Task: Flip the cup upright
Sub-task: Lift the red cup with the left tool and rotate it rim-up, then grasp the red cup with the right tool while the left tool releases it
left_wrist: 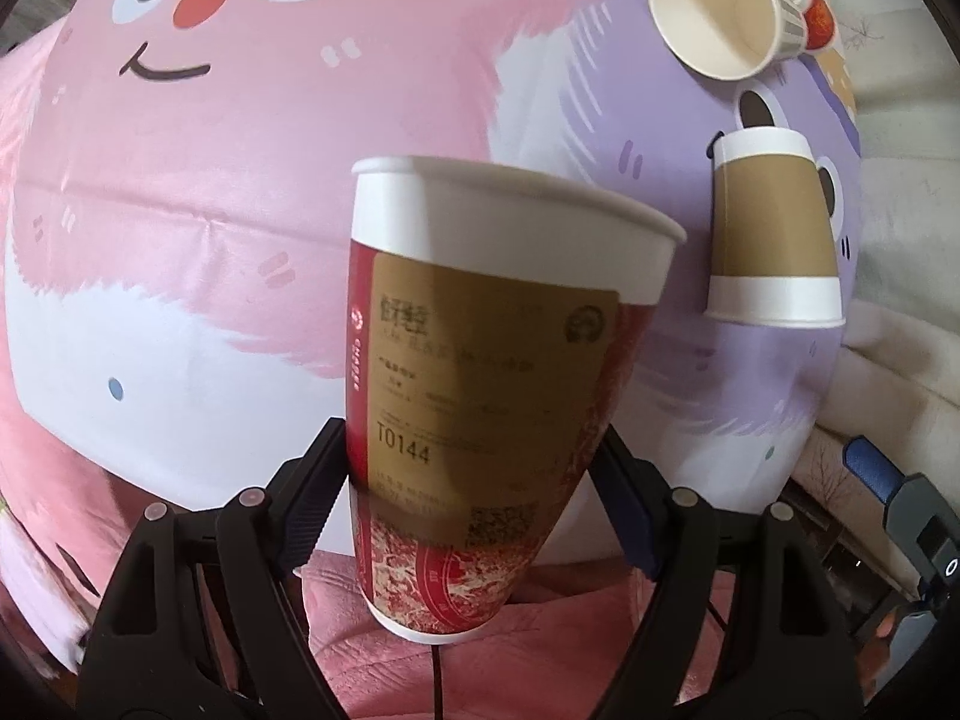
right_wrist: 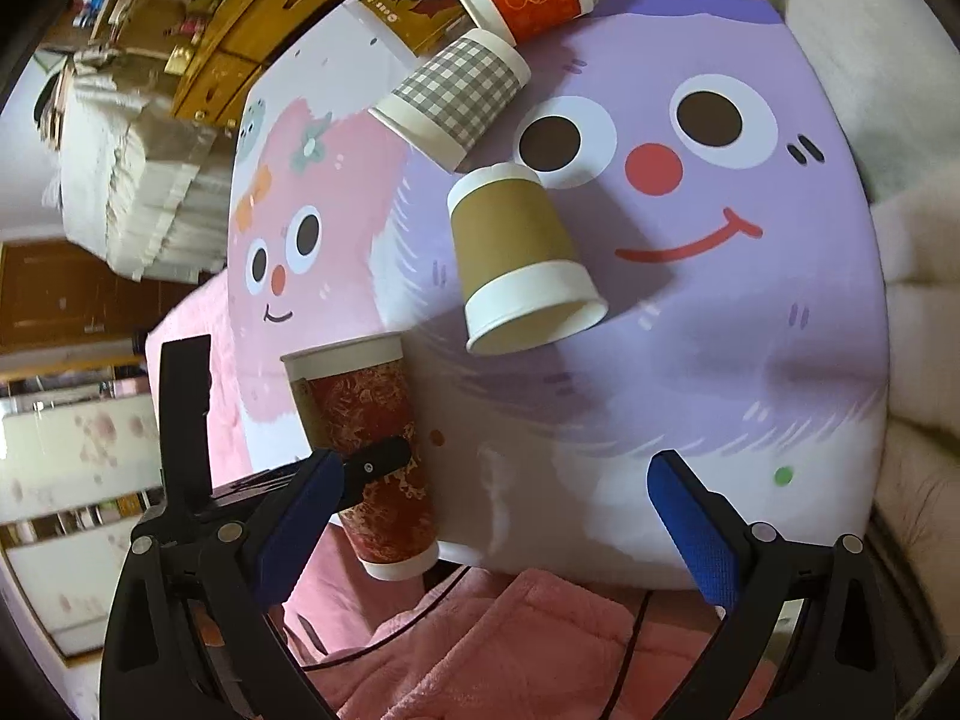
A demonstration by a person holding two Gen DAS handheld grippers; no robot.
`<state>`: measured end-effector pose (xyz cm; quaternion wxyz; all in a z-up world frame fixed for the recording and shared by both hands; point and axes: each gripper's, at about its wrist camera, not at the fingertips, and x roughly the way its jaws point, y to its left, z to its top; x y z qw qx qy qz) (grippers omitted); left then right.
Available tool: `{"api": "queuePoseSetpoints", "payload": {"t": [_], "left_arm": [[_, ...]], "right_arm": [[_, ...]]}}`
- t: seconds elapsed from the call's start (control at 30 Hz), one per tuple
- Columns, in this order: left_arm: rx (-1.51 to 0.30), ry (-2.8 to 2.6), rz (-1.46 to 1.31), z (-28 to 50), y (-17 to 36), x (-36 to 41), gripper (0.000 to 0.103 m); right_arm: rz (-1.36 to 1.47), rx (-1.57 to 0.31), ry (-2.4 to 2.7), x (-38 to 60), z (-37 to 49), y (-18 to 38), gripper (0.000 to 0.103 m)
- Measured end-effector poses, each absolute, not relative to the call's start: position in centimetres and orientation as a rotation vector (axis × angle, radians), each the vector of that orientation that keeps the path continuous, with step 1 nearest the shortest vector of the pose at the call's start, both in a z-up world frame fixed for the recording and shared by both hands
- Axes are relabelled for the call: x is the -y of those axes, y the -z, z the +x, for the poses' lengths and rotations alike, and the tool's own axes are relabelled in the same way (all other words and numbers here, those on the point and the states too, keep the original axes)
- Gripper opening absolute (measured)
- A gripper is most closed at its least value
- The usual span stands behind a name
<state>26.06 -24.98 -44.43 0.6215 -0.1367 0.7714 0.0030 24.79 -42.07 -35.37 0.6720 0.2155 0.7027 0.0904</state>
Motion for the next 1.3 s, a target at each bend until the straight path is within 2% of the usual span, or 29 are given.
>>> {"api": "queuePoseSetpoints", "payload": {"t": [0.23, 0.53, 0.83, 0.93, 1.03, 1.13, 1.3], "left_arm": [[-1.763, -0.025, -0.382, 25.2, 45.3, 26.0, 0.081], [-1.682, 0.055, -0.469, 21.4, 41.9, 25.0, 0.082], [-1.524, -0.012, -0.373, 18.8, 35.3, 17.0, 0.082], [-1.477, -0.01, -0.327, 17.8, 30.4, 9.9, 0.082], [-1.431, -0.004, -0.284, 17.2, 27.9, 5.3, 0.082], [-1.431, -0.013, -0.26, 16.4, 26.6, 1.5, 0.082], [-1.483, -0.005, -0.212, 16.3, 27.8, -1.9, 0.082]], "right_arm": [[0.44, -1.596, -0.253, 41.9, 26.3, 35.5, 0.102], [0.463, -1.627, -0.354, 38.5, 27.7, 35.9, 0.103], [0.502, -1.685, -0.399, 30.5, 28.6, 38.1, 0.103], [0.482, -1.681, -0.354, 28.1, 28.3, 39.2, 0.103], [0.44, -1.673, -0.293, 25.9, 28.1, 40.6, 0.103], [0.475, -1.672, -0.264, 24.0, 28.0, 42.4, 0.103], [0.552, -1.652, -0.255, 20.9, 27.8, 44.3, 0.103]]}}
